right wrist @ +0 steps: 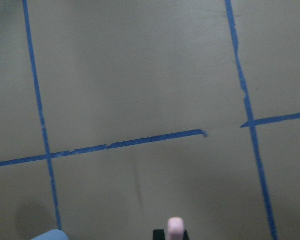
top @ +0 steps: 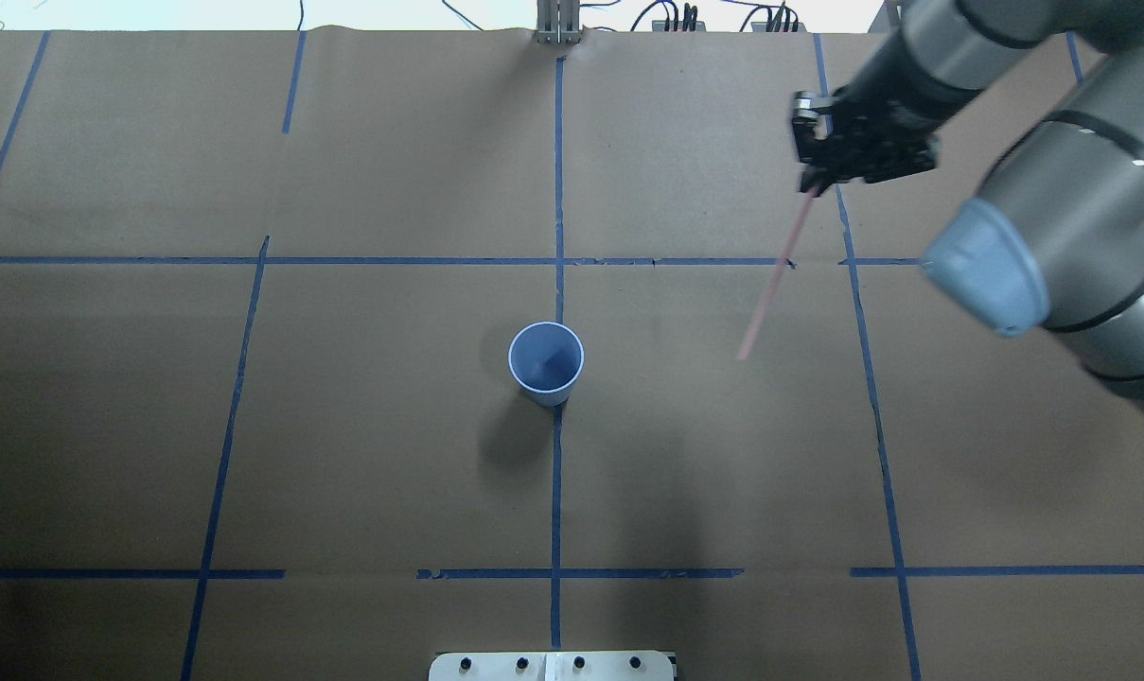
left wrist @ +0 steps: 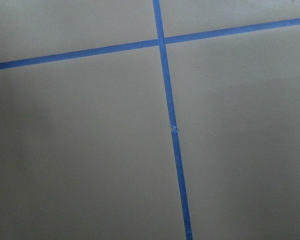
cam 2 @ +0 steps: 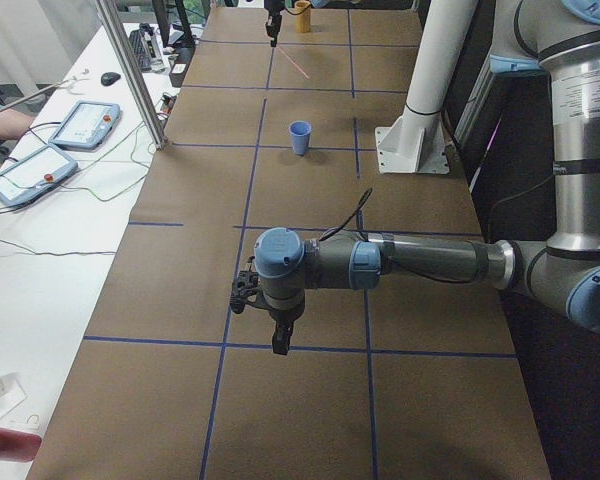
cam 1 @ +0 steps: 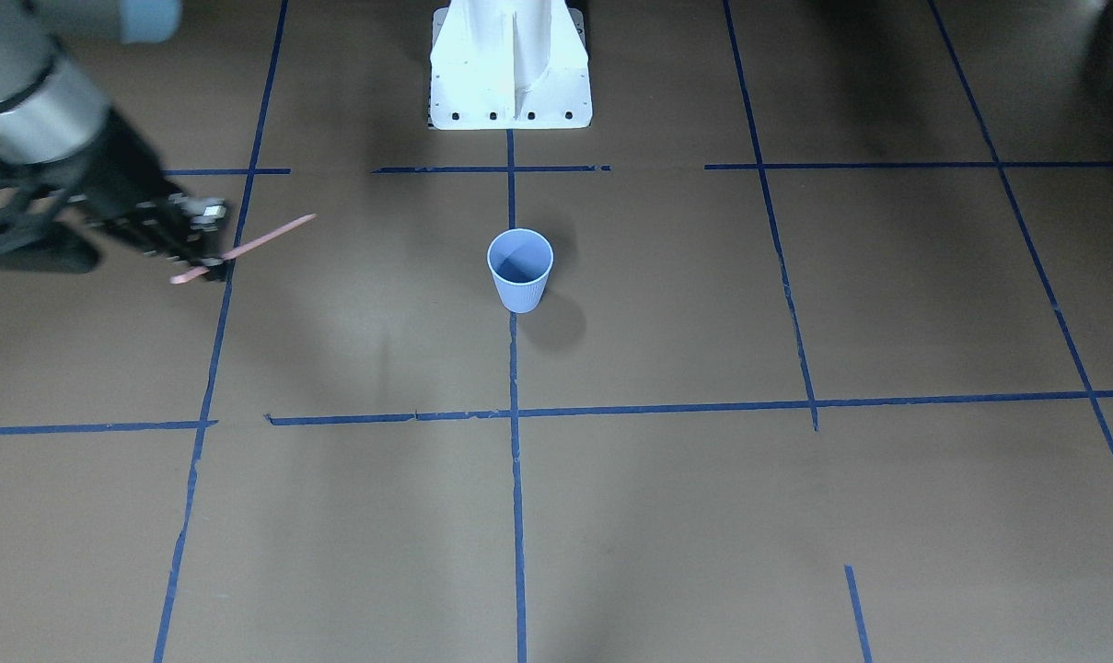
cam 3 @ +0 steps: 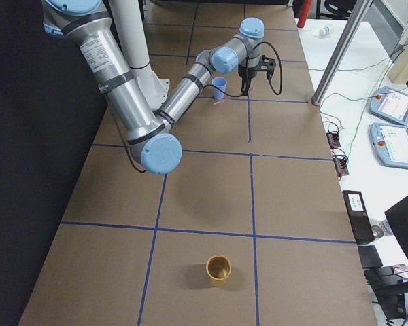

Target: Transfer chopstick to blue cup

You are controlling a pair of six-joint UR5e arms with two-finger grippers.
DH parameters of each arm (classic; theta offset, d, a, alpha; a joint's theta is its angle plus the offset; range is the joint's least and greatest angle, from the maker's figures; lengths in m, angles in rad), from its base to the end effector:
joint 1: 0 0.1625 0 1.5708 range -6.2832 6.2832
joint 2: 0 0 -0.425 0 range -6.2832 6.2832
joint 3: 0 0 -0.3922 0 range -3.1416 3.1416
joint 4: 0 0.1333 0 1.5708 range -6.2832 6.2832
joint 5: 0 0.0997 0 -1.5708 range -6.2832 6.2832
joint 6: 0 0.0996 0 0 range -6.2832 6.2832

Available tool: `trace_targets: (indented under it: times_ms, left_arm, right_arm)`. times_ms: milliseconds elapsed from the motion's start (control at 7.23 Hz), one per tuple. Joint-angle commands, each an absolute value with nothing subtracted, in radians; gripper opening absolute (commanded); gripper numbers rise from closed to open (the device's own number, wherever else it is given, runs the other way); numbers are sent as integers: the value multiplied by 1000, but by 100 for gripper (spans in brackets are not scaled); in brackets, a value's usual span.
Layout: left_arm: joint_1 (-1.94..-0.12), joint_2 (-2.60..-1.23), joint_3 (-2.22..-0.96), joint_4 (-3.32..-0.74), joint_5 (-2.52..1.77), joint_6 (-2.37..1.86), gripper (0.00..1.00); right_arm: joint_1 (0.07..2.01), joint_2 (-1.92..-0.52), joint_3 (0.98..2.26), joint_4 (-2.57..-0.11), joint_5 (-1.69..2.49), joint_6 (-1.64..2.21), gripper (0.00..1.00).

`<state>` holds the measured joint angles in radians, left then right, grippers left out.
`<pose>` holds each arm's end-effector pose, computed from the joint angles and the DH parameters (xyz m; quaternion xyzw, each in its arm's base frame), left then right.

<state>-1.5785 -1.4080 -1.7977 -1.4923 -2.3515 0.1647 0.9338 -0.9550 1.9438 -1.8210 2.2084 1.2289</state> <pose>-0.0664 -0.4207 0.6289 0.0261 0.3797 0.0698 0.9221 -0.2906 -0.5172 0.1739 -0.0307 -0.4494 0.1501 0.8801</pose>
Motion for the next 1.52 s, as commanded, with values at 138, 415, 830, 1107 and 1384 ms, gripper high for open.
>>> trace_targets:
  times_ms: [138, 415, 830, 1107, 1384]
  left_arm:
    - [-1578, -1408, -1801, -1493, -2352, 164, 100]
    - [-1578, -1408, -1801, -1493, -2352, 164, 100]
    - [-1578, -1408, -1805, -1493, -2352, 164, 100]
    - [-1578, -1408, -1805, -1493, -2352, 164, 100]
    - [-1578, -1408, -1805, -1493, -2352, 164, 100]
  right_arm:
    - [747, -757, 1838, -1856, 2019, 1624, 0]
    - [710, -741, 1815, -1855, 1976, 1647, 0]
    - [680, -739, 1770, -1850, 1913, 1646, 0]
    - [672, -736, 1761, -1848, 1908, 1649, 0]
    - [634, -713, 1724, -1844, 1864, 1681, 0]
